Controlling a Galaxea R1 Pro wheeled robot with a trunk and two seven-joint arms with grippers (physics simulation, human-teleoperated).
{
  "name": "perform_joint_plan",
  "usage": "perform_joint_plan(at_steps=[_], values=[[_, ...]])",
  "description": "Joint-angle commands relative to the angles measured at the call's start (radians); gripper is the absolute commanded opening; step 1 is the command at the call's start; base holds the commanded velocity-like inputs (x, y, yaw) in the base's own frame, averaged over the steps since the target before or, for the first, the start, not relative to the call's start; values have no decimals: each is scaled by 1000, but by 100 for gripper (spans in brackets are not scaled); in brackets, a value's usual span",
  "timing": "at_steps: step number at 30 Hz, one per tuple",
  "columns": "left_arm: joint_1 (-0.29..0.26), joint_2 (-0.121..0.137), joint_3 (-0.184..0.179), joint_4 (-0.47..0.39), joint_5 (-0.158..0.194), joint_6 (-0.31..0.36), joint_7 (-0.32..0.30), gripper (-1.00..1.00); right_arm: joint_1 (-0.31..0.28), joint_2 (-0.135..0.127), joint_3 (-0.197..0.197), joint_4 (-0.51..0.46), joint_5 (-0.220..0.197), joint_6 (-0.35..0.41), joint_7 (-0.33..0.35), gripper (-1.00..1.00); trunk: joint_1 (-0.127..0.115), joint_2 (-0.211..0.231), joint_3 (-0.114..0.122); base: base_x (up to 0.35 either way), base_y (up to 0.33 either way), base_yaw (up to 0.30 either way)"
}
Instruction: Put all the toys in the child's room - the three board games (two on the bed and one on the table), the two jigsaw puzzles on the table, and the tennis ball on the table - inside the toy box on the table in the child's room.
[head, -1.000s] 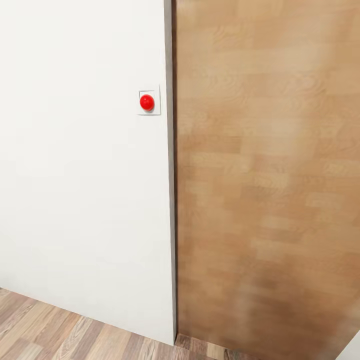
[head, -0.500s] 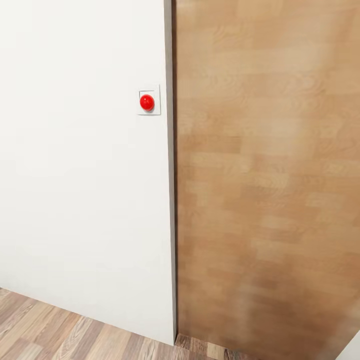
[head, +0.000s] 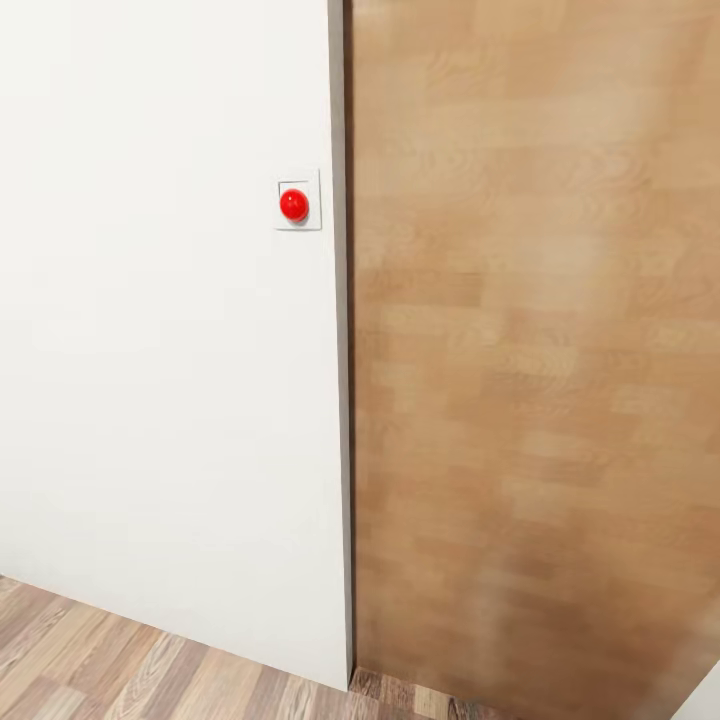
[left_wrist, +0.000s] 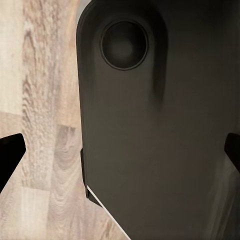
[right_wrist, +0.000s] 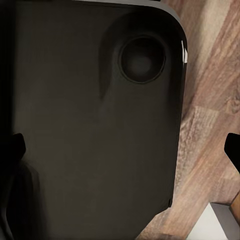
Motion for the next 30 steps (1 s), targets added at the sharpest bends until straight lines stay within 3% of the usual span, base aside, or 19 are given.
perform_joint_plan(at_steps=[1,13,30], values=[[0,0,0,-1,0,0,0,100,0,0,0,0,0,0,0,100,0,0,-1,0,0,0],[5,8,2,9,1,0,-3,100,-11,-2,-2,-5,2,12,2,100,0,0,-1,0,0,52],[9,13,4,14,3,1,-4,100,-19,-5,-3,-8,3,20,4,100,0,0,-1,0,0,246]])
